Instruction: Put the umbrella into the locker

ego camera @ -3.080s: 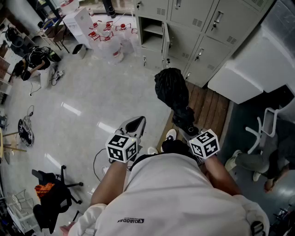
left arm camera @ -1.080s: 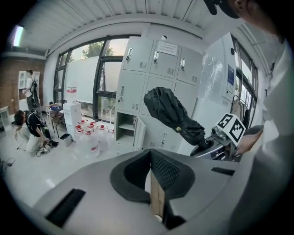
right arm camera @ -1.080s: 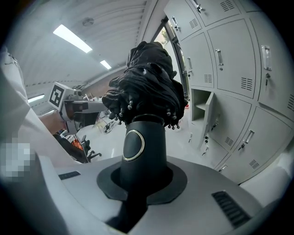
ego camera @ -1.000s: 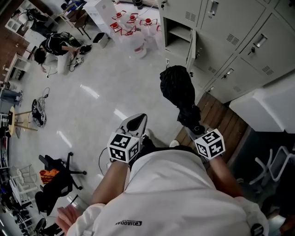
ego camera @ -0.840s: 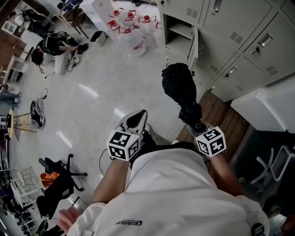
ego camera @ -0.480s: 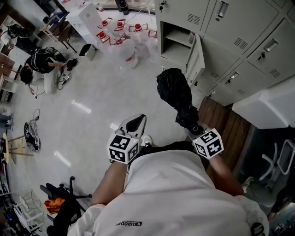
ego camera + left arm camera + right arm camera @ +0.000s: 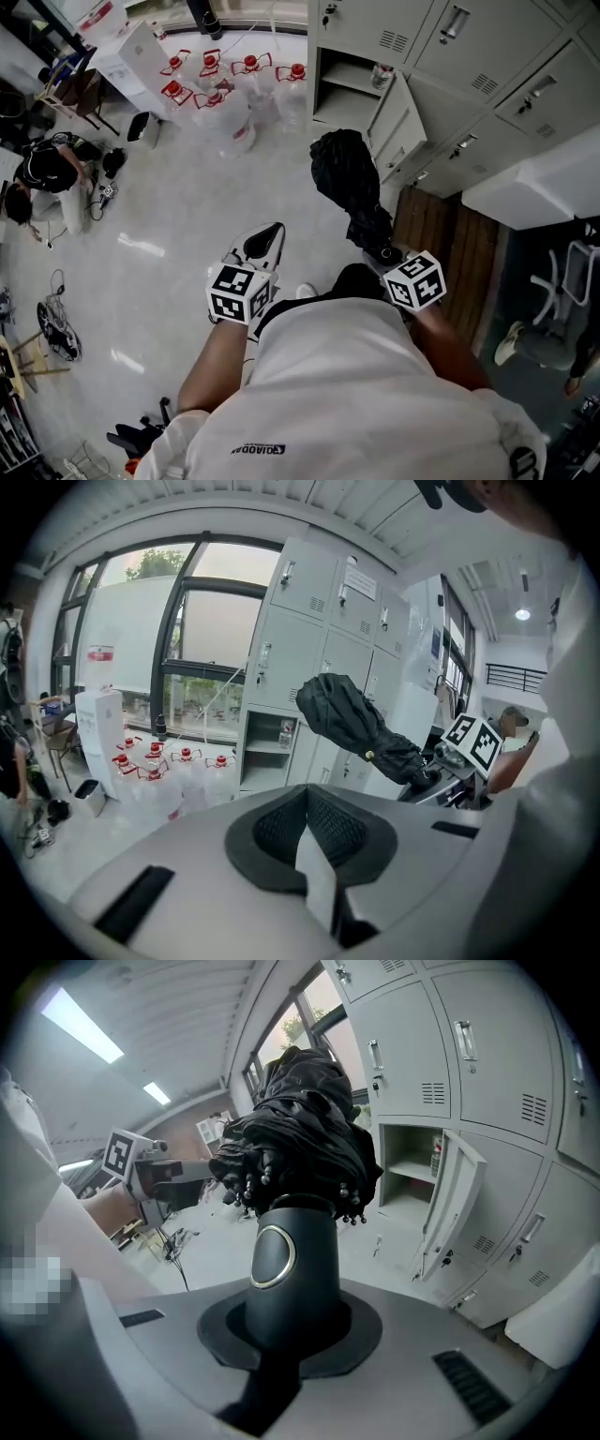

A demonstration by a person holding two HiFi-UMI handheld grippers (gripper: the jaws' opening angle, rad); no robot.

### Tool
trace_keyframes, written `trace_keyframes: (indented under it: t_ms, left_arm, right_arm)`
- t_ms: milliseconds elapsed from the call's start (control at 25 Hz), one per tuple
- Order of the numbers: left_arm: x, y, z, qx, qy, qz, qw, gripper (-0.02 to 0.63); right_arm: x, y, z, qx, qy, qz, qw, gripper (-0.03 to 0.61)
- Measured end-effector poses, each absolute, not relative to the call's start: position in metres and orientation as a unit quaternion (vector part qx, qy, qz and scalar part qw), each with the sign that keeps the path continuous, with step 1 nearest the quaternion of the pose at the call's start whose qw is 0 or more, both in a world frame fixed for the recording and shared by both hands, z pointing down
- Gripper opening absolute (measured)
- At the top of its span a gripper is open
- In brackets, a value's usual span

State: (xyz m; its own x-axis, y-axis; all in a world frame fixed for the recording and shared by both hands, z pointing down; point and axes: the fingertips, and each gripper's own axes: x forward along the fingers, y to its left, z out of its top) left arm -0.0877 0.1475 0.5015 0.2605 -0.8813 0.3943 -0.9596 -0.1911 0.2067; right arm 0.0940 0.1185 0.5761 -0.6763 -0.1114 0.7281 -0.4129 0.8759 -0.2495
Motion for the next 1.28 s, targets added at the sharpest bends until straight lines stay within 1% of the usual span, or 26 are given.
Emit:
trace_keyframes:
  t_ms: [240, 560, 800, 1120, 1280]
  left_arm:
    - [-0.102, 0.136, 0.508, 0.783, -0.578, 0.082, 0.216, 0.014]
    - [-0.127, 0.090, 0.517, 0.787, -0.570, 0.087, 0.221, 0.014]
    - [-0.148, 0.019, 0.520, 0.785, -0.571, 0.106, 0.217, 0.014]
    - [-0.153, -0.097, 0.515, 0.810, -0.536, 0.141, 0.192, 0.014]
    - [-0.168, -0.154, 0.526, 0.795, -0.552, 0.147, 0.203, 0.014]
  right_arm:
    - [0.085, 0.113, 0.579, 0.180, -0.877, 0.229, 0.383, 0.064]
    - [0.063, 0.065, 0.598, 0.208, -0.859, 0.278, 0.377, 0.064]
    - [0.044, -0.004, 0.626, 0.224, -0.840, 0.310, 0.385, 0.064]
    - [0.023, -0.108, 0.657, 0.226, -0.825, 0.346, 0.385, 0.064]
    - [0.015, -0.153, 0.679, 0.231, -0.810, 0.374, 0.389, 0.064]
